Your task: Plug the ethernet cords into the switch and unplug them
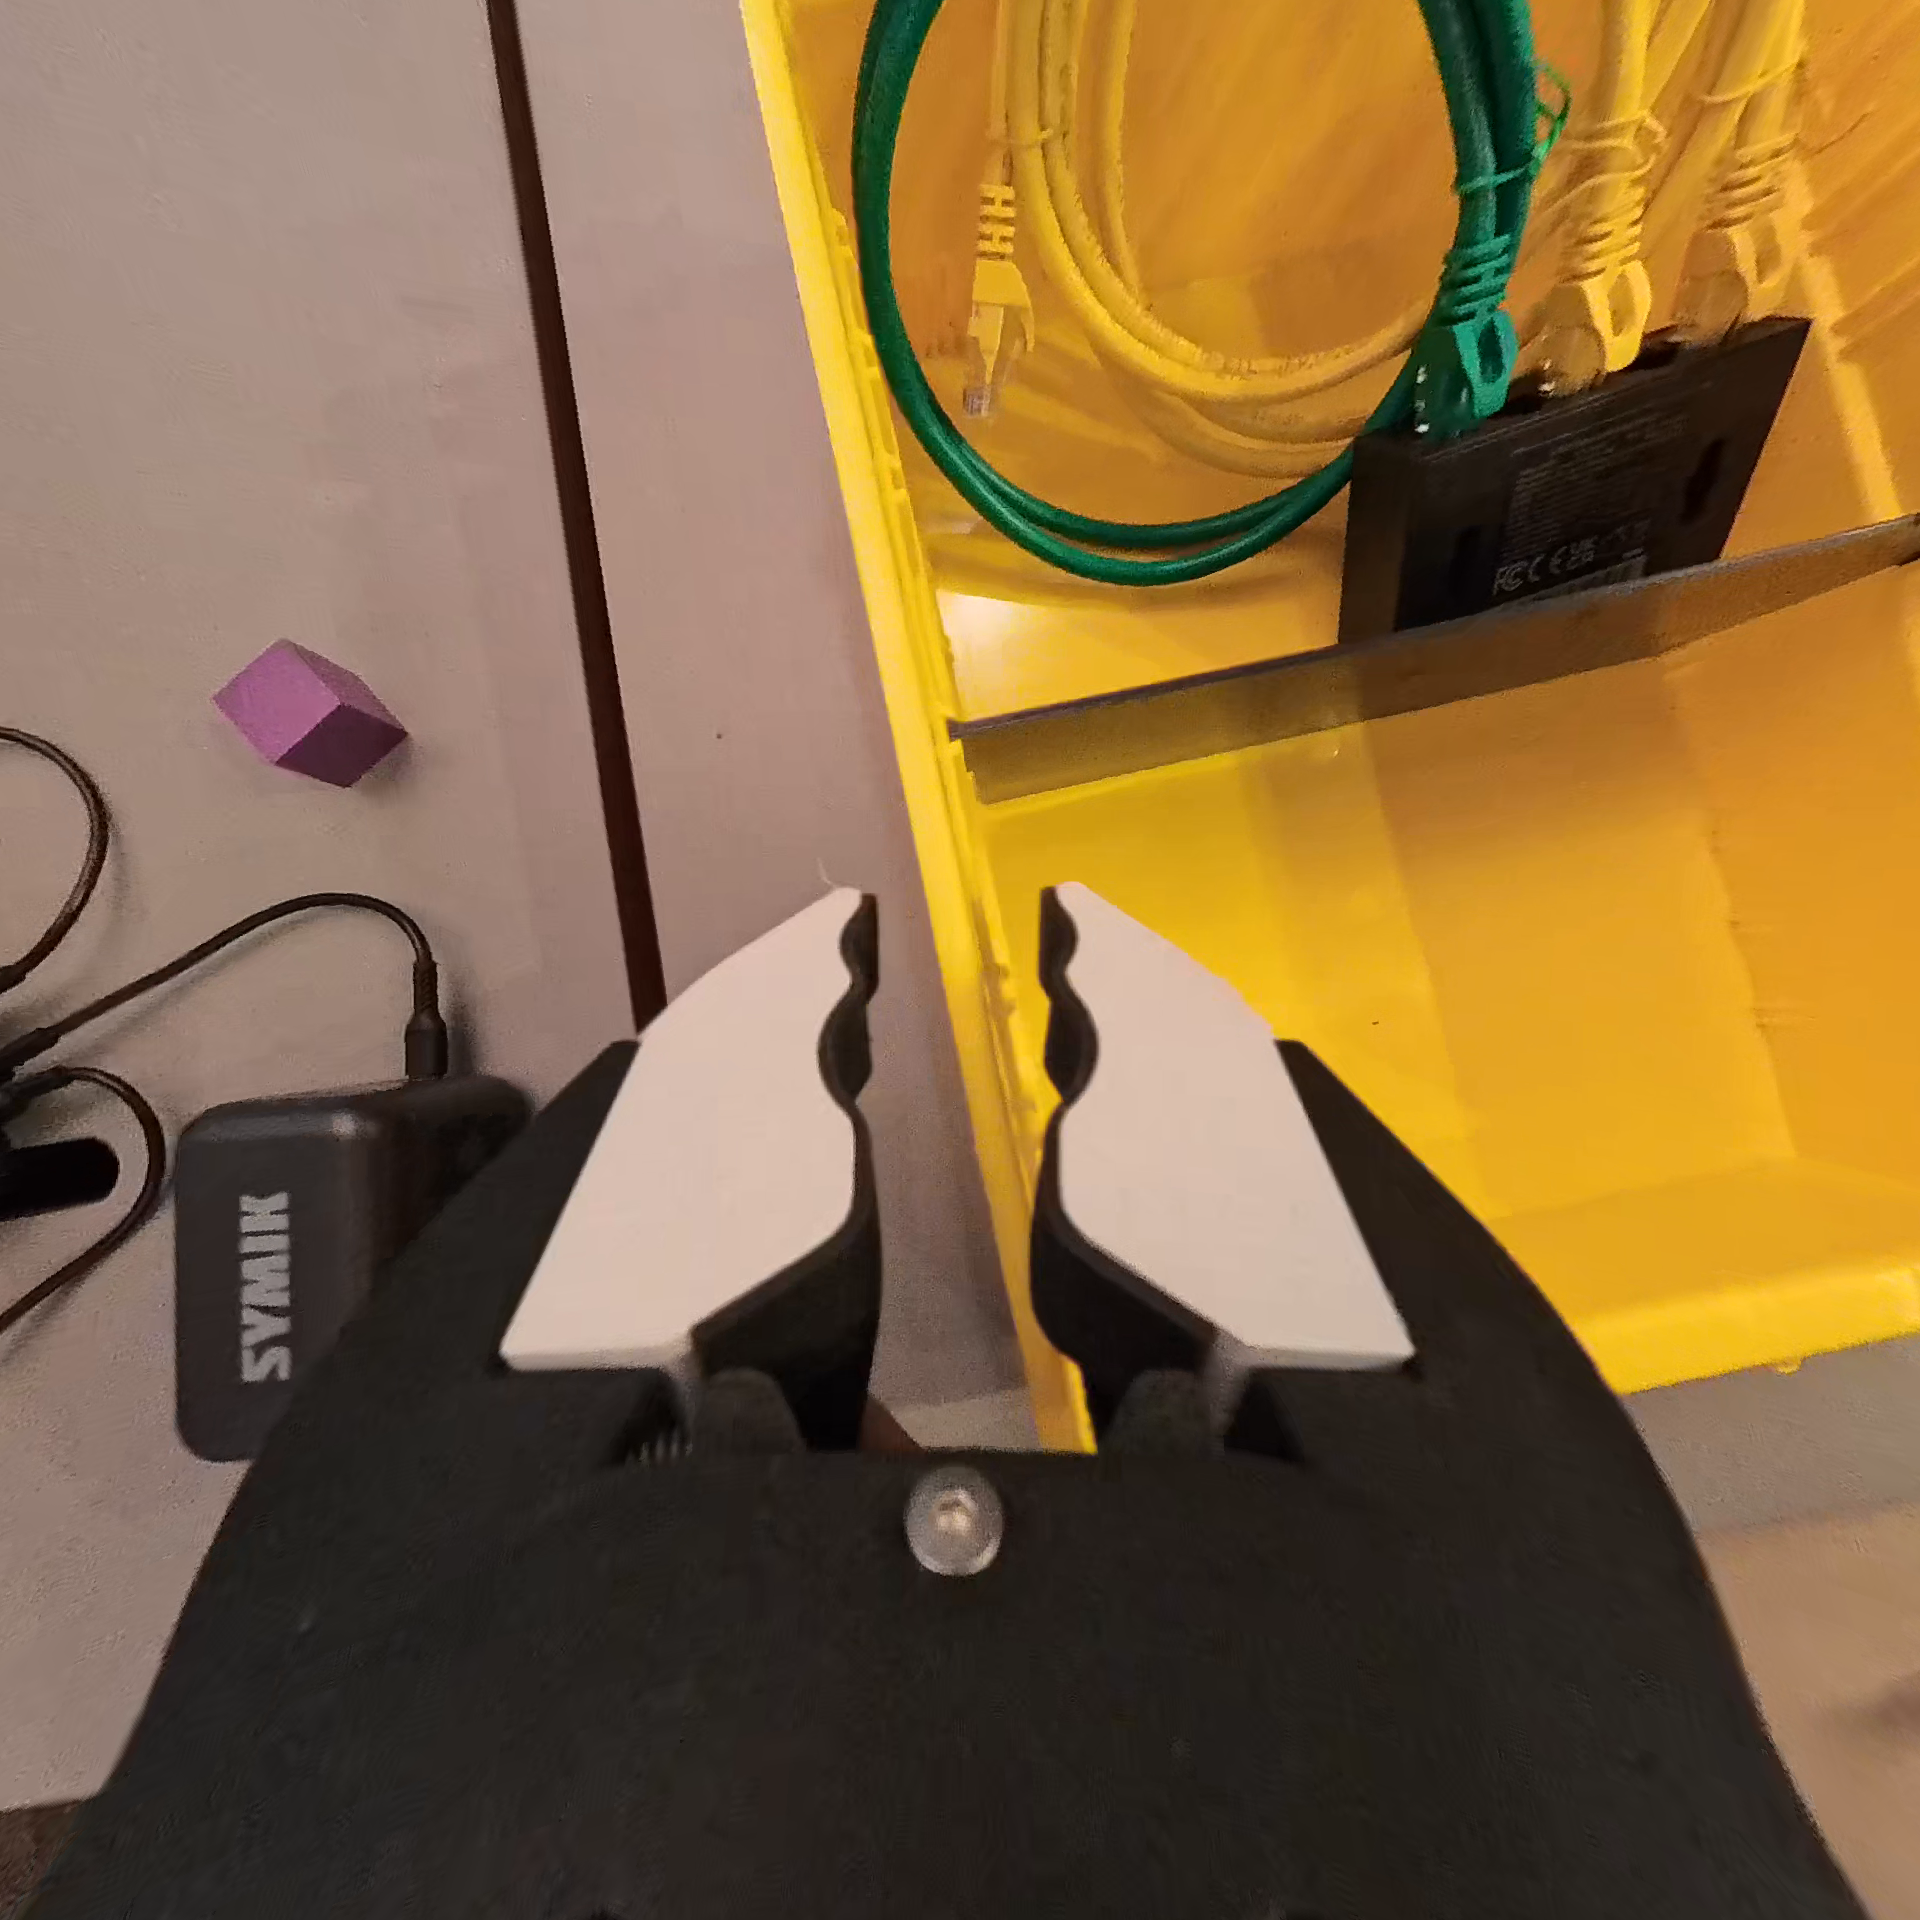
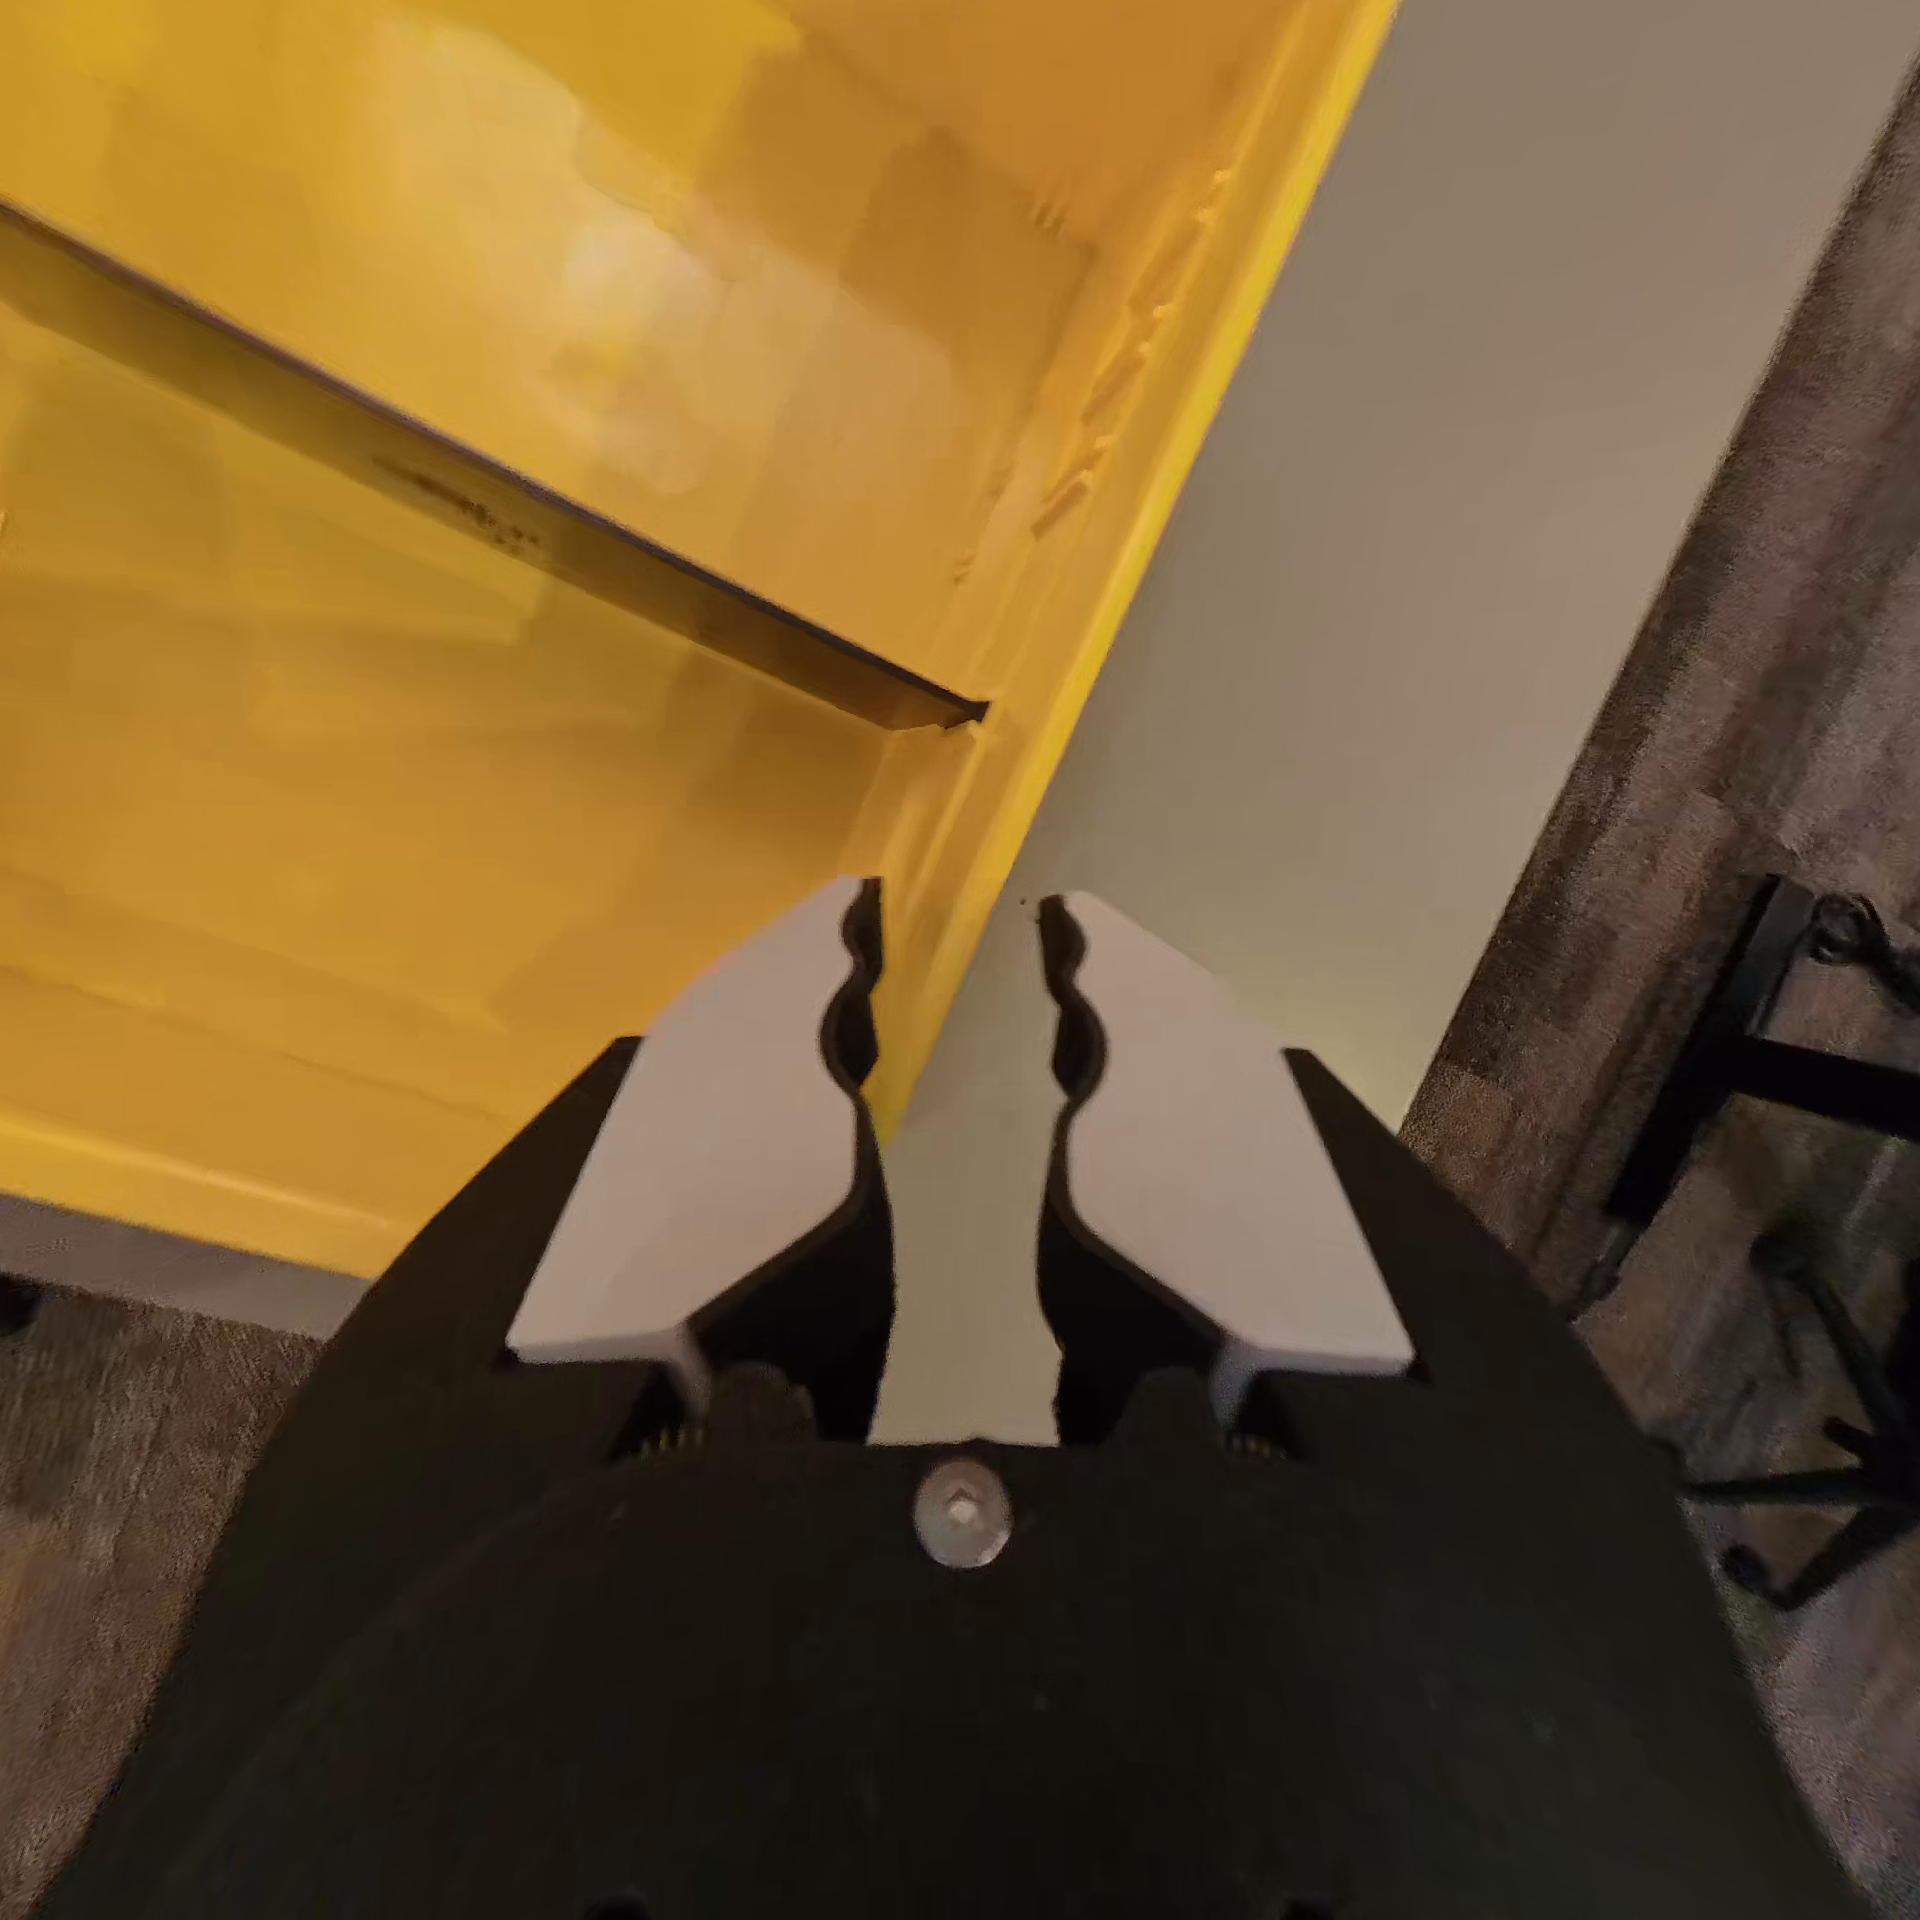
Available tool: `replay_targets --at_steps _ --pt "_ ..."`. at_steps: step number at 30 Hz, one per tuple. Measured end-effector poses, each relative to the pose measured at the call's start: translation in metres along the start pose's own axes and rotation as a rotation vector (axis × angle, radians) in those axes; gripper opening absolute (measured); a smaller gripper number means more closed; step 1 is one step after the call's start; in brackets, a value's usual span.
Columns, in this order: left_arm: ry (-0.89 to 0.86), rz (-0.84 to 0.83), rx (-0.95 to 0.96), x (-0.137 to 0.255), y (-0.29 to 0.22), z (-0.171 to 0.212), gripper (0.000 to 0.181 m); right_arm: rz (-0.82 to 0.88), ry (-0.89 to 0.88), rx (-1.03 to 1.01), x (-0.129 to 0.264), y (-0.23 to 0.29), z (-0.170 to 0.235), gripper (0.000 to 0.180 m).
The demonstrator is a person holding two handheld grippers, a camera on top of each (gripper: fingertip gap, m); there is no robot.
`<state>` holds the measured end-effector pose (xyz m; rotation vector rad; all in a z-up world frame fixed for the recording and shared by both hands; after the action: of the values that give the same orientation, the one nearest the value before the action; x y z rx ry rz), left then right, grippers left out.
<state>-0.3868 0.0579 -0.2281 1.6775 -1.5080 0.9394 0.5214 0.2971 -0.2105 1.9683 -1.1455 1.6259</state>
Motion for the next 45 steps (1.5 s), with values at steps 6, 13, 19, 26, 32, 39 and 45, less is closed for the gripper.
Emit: replay_targets --at_steps 6,13,19,26,32,39,45 --pt "-0.215 -0.167 -0.090 0.040 0.000 -0.027 0.047 0.169 -0.160 -0.046 0.055 0.019 -0.024 0.047" --pt "-0.274 0.027 -0.227 0.043 -0.076 -0.074 0.045 0.121 -0.330 0.133 0.107 0.133 -0.082 0.043" --pt "-0.116 0.177 -0.149 -0.028 -0.093 -0.101 0.054 -0.177 -0.458 0.320 0.110 0.255 -0.128 0.043" --pt "-0.069 0.356 0.073 -0.073 -0.083 -0.118 0.038 -0.501 -0.487 0.392 0.091 0.340 -0.153 0.044" --pt "-0.125 0.417 0.074 -0.066 -0.081 -0.123 0.013 -0.583 -0.458 0.436 0.076 0.371 -0.157 0.043" --pt "-0.284 0.391 0.016 -0.038 -0.081 -0.139 0.011 -0.649 -0.452 0.478 0.073 0.392 -0.165 0.042" --pt "-0.440 0.390 -0.072 0.024 -0.097 -0.162 0.012 -0.685 -0.566 0.481 0.096 0.409 -0.189 0.051"
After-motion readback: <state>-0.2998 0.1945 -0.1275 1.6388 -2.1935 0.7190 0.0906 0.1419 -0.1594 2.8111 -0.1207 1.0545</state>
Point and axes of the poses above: each gripper's, where its closed fingertips meet, x back along the fingers, z out of its underside, y = z × x across the jaws, the point moved 5 cm from there along x, back along the fingers, and after that the axes turned 6 degrees about y, right-handed, at the moved point
